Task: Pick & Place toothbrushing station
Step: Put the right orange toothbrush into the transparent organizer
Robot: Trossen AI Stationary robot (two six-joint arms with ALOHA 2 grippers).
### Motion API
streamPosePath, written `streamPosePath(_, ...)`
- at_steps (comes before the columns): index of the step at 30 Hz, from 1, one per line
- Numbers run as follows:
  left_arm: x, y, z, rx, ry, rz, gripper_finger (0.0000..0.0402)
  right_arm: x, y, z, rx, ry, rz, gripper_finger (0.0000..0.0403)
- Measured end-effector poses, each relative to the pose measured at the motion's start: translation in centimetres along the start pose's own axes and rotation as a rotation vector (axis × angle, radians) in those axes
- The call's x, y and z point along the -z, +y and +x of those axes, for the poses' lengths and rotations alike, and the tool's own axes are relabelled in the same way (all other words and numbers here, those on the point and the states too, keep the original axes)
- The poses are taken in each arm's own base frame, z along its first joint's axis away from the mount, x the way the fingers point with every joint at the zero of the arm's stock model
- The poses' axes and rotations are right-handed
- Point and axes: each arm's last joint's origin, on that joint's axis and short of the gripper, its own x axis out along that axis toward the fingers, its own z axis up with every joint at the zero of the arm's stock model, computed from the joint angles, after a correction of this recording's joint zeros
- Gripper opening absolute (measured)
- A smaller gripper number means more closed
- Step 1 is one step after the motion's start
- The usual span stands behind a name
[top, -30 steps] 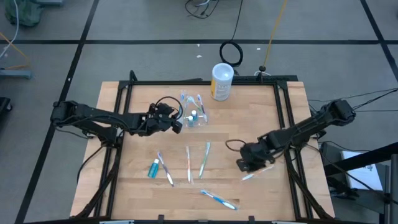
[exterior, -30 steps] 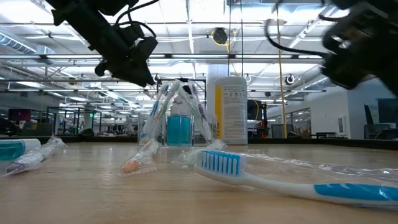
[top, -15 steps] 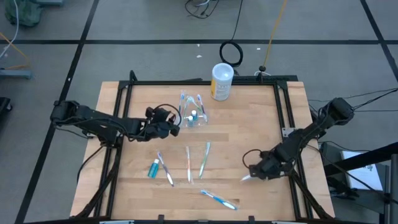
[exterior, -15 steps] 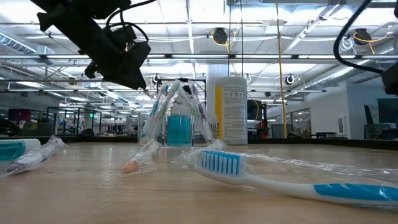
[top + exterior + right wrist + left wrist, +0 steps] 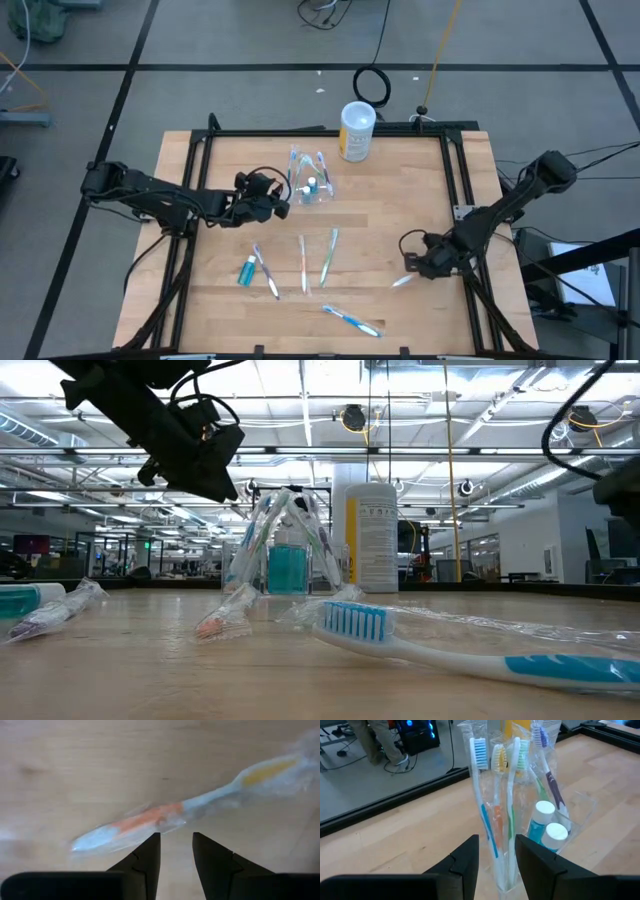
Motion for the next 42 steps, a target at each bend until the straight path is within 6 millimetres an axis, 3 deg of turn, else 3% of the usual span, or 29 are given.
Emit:
streamPosePath(5, 0.0, 0.0, 0.0, 0.000, -0.001, 0.003, 0.0134, -0.3, -0.2, -1.9, -0.145, -0.037, 0.021, 0.0105)
streamPosePath(15, 0.0, 0.0, 0.0, 0.015, 0.012, 0.006, 0.0134, -0.9, -0.8, -2.0, -0.064, -0.036, 0.083, 0.0105)
streamPosePath(20, 0.1, -0.1, 0.0, 0.022, 0.019, 0.007, 0.0134, -1.7, -1.6, 0.0, 0.009, -0.002, 0.100, 0.0105)
streamPosePath(24, 0.1, -0.1, 0.0, 0.034, 0.030, 0.002, 0.0134, -2.2, -1.7, 1.5, -0.069, 0.043, 0.087, 0.0105)
streamPosePath(33, 0.1, -0.1, 0.0, 0.036, 0.027, -0.001, 0.0134, -3.7, -2.7, 2.8, -0.090, -0.022, -0.044, 0.0103)
streamPosePath(42, 0.1, -0.1, 0.0, 0.036, 0.027, -0.001, 0.0134, -3.5, -2.0, 2.7, -0.209, -0.092, -0.219, 0.0036)
